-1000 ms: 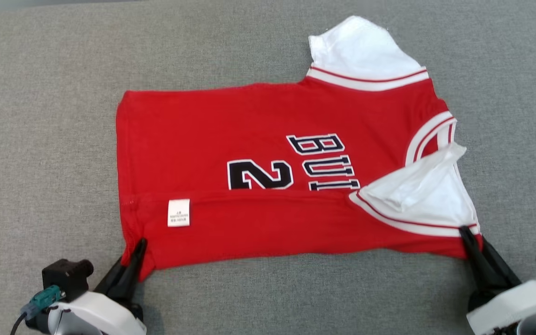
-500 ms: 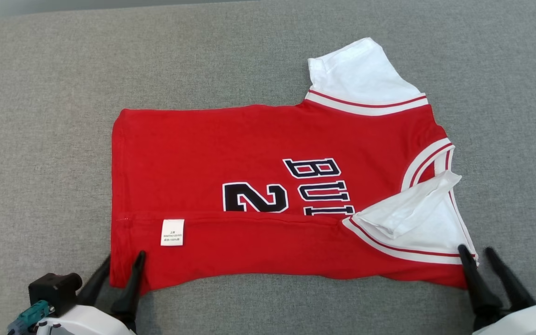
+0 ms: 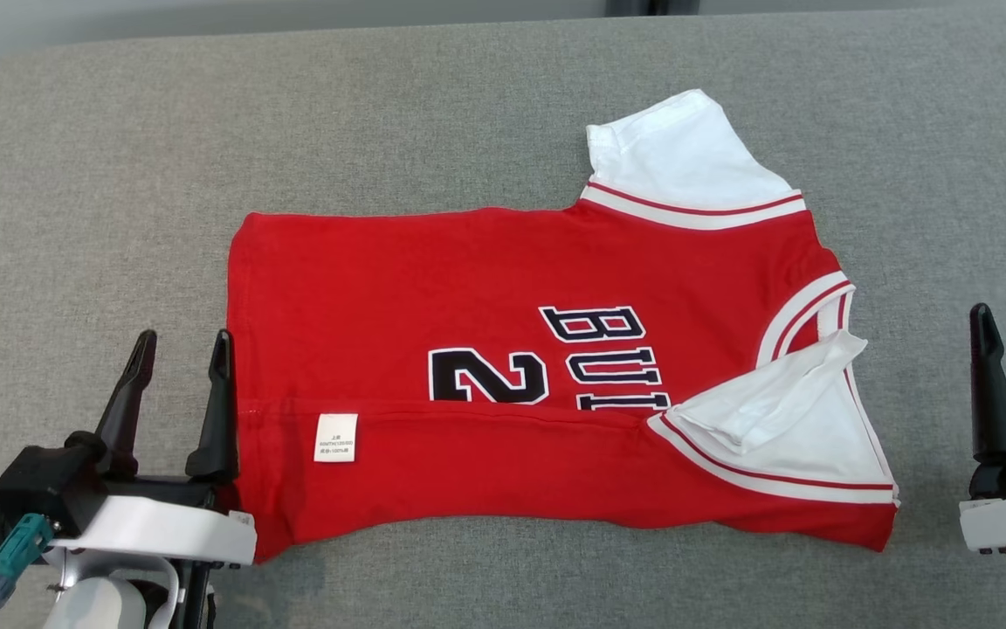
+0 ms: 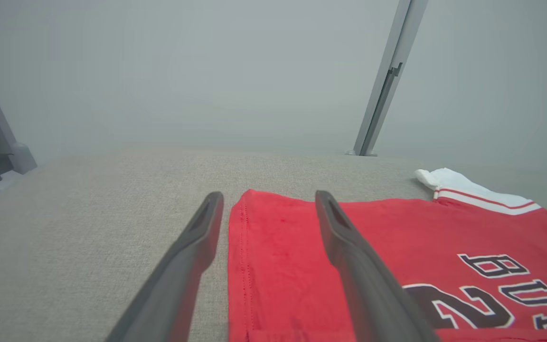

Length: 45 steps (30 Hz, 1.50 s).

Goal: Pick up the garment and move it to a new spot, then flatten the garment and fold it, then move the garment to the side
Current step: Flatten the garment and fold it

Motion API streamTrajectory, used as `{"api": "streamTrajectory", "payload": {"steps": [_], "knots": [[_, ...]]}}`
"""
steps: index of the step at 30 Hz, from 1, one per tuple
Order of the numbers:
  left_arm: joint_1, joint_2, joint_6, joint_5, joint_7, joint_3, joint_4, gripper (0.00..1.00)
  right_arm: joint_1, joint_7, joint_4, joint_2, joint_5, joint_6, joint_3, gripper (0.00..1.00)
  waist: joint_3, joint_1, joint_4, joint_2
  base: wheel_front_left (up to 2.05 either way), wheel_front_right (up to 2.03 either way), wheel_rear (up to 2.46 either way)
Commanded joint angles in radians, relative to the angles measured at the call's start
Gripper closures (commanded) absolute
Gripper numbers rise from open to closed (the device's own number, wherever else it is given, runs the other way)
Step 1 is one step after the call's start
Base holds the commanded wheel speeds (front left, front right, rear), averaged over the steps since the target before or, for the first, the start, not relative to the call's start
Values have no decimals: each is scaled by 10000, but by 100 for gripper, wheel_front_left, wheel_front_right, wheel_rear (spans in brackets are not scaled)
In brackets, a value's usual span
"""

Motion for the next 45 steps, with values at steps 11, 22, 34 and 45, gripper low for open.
{"api": "streamTrajectory", "payload": {"steps": [11, 22, 34, 45], "knots": [[-619, 206, 81, 69, -13, 32, 417, 0, 165, 258, -792, 282, -618, -3, 78, 0, -52, 0, -108, -1, 0, 0, 0], [-2156, 554, -5, -180, 1242, 12, 1075, 0, -212, 284, -888, 479, -395, -3, 459, 0, 466, 0, -632, -1, 0, 0, 0], [-4370, 1016, -973, -1456, 3149, 271, 4407, 0, -780, -262, -29, 690, -75, -3, 1010, 0, 1181, 0, -1523, -1, 0, 0, 0], [-4934, 1169, -1543, -2195, 3827, 346, 5543, 100, -1548, -455, 408, 261, 247, -3, 1057, 0, 1504, 0, -1645, -1, 0, 0, 0]]}}
